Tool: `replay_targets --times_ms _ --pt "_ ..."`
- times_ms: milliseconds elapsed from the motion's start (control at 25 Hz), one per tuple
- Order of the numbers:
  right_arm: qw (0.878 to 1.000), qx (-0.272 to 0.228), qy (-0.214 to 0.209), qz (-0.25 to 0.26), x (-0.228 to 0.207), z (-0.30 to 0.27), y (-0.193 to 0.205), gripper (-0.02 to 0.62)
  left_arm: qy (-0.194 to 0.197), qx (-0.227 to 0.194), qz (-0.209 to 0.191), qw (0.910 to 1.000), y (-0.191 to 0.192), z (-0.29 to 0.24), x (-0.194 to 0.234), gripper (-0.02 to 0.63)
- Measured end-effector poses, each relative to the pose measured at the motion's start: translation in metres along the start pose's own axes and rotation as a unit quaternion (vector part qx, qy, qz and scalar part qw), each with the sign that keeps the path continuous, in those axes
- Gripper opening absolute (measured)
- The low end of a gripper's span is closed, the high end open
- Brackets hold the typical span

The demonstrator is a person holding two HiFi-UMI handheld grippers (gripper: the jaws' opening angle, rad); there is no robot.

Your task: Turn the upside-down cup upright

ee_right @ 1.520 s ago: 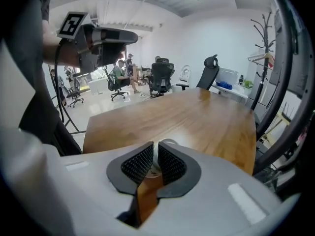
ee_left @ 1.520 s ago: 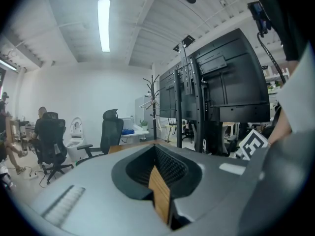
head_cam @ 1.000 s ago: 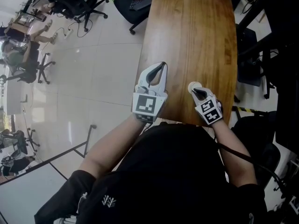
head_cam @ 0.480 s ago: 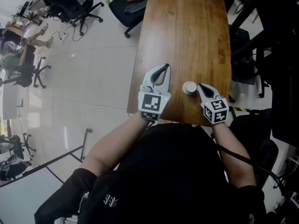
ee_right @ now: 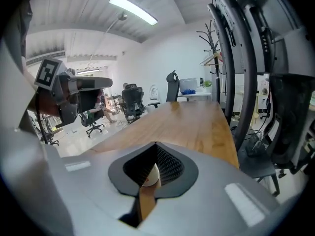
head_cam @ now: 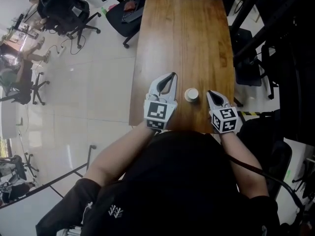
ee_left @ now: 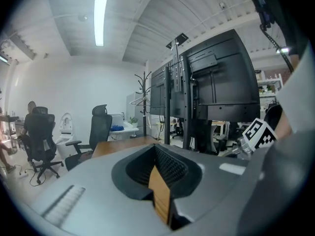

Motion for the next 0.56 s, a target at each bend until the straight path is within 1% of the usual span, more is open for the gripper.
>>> replay_targets --times_ms 120,280,560 --pt "1.0 -0.004 0.006 0.0 -0.002 0.002 0.001 0.002 0.008 -0.004 -0.004 0.9999 -0.004 -0.001 -0.003 0.0" --pt "1.0 -0.005 0.006 -0.002 0.001 0.002 0.002 0.0 0.009 -0.011 -0.009 0.9999 -0.012 0.003 0.0 0.0" --pt "1.0 -0.002 0.0 -0.001 -0.001 0.002 0.008 0.0 0.014 0.0 -0.014 0.9998 -0.005 0.005 -0.008 0.0"
Point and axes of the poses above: the fingertips, and each gripper's own axes: z backward along the fingers, x to its left, y out of its underside, the point moved 4 cm from there along z, backward along the fingers, and after that the axes turned 6 degrees about x, right-handed, at the moved point
